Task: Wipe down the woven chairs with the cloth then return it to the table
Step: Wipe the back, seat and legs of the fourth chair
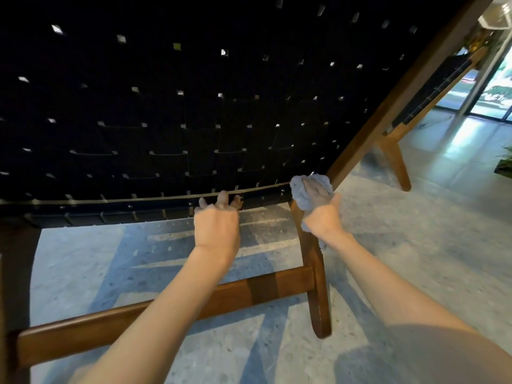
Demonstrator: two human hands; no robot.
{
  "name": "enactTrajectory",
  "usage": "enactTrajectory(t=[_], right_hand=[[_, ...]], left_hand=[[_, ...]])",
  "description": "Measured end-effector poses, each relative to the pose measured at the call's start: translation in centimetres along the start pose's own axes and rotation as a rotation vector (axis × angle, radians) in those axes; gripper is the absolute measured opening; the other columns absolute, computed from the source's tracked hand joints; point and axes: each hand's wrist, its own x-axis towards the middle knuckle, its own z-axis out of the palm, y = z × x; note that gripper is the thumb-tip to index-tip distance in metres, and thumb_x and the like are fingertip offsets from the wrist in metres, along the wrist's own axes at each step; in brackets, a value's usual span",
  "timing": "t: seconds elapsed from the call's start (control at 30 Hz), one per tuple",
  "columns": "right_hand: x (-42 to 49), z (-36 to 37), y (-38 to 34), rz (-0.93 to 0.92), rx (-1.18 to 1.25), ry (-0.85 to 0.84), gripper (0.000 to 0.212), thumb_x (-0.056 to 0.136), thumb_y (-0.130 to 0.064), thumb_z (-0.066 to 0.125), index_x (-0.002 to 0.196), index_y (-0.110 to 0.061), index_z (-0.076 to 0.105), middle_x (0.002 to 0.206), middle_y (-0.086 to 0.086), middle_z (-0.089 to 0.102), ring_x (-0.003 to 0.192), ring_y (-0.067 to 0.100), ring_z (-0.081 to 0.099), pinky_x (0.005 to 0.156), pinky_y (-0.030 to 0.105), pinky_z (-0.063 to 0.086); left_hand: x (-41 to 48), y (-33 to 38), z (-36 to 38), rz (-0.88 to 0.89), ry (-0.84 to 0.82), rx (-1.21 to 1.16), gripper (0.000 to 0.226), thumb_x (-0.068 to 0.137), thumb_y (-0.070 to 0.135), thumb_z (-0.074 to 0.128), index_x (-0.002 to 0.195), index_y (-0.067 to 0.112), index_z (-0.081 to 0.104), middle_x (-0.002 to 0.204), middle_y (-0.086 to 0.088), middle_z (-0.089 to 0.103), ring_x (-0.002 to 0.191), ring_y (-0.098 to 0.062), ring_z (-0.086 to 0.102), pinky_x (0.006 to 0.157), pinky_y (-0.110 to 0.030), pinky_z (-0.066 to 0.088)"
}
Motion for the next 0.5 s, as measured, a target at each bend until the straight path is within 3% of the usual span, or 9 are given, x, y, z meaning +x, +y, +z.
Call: enactTrajectory(t=[0.03, 0.1, 0.2, 0.27, 0.37, 0.43, 0.5], right_hand=[[-0.6, 0.0, -0.2, -0.057, -0.024, 0.011, 0.080, 0.080, 0.008, 0.061, 0.149, -0.011, 0.026, 0.157, -0.001, 0.023, 0.144, 0.013, 0.019, 0.112, 0.011, 0.001], [-2.2, 0.7, -0.6, -0.213, 0.026, 0.022, 0.075, 0.080, 0.008, 0.061, 0.147, -0.006, 0.031, 0.155, 0.006, 0.028, 0.144, 0.019, 0.023, 0.118, 0.031, 0.014], [-4.6, 1.8, -1.0, -0.319, 0.093, 0.042, 0.066, 0.084, 0.007, 0.056, 0.144, -0.011, 0.038, 0.150, -0.001, 0.035, 0.138, 0.013, 0.026, 0.105, 0.018, 0.015], [-6.7, 2.8, -1.5, -0.353, 0.131, 0.070, 0.065, 0.084, 0.003, 0.059, 0.141, -0.021, 0.038, 0.140, -0.008, 0.040, 0.123, 0.005, 0.030, 0.094, 0.013, 0.020], [-9.8, 4.2, -2.6, -0.285, 0.406, -0.005, 0.058, 0.083, -0.011, 0.071, 0.122, -0.032, 0.033, 0.116, -0.015, 0.043, 0.104, -0.008, 0.042, 0.083, 0.010, 0.039], [-11.1, 5.0, -3.1, -0.252, 0.535, -0.045, 0.050, 0.082, -0.021, 0.074, 0.107, -0.032, 0.032, 0.104, -0.014, 0.044, 0.093, -0.009, 0.051, 0.067, 0.008, 0.045], [-11.6, 5.8, -3.3, -0.229, 0.590, -0.113, 0.044, 0.081, -0.027, 0.076, 0.099, -0.033, 0.036, 0.100, -0.009, 0.050, 0.088, -0.005, 0.056, 0.062, 0.014, 0.049]], left_hand=[[-0.3, 0.0, 0.2, -0.004, 0.008, -0.011, 0.068, 0.095, 0.017, 0.049, 0.152, 0.025, 0.012, 0.152, -0.007, 0.023, 0.136, -0.044, 0.030, 0.094, -0.039, 0.044], [-1.2, -0.2, 0.7, 0.006, 0.021, -0.026, 0.073, 0.096, 0.022, 0.051, 0.152, 0.025, 0.006, 0.158, -0.009, 0.013, 0.141, -0.042, 0.018, 0.111, -0.043, 0.029], [-2.7, -1.0, 1.5, 0.046, 0.092, -0.122, 0.073, 0.096, 0.020, 0.048, 0.152, 0.025, 0.000, 0.160, -0.006, 0.005, 0.146, -0.032, 0.003, 0.118, -0.041, 0.006], [-4.2, -1.3, 2.2, 0.083, 0.189, -0.241, 0.063, 0.097, 0.018, 0.046, 0.152, 0.019, 0.014, 0.157, -0.008, 0.018, 0.146, -0.026, 0.010, 0.119, -0.037, 0.010], [-6.3, -0.9, 4.2, 0.048, 0.271, -0.486, 0.047, 0.098, 0.036, 0.044, 0.139, 0.013, 0.045, 0.128, -0.004, 0.050, 0.123, -0.020, 0.040, 0.102, -0.030, 0.035], [-6.9, -0.6, 5.4, -0.013, 0.109, -0.690, 0.048, 0.094, 0.051, 0.040, 0.130, 0.022, 0.055, 0.108, 0.008, 0.056, 0.107, -0.007, 0.044, 0.089, -0.017, 0.034], [-6.9, -0.7, 6.3, -0.029, -0.090, -1.001, 0.042, 0.090, 0.058, 0.041, 0.117, 0.033, 0.062, 0.094, 0.021, 0.062, 0.093, 0.004, 0.055, 0.076, -0.006, 0.039]])
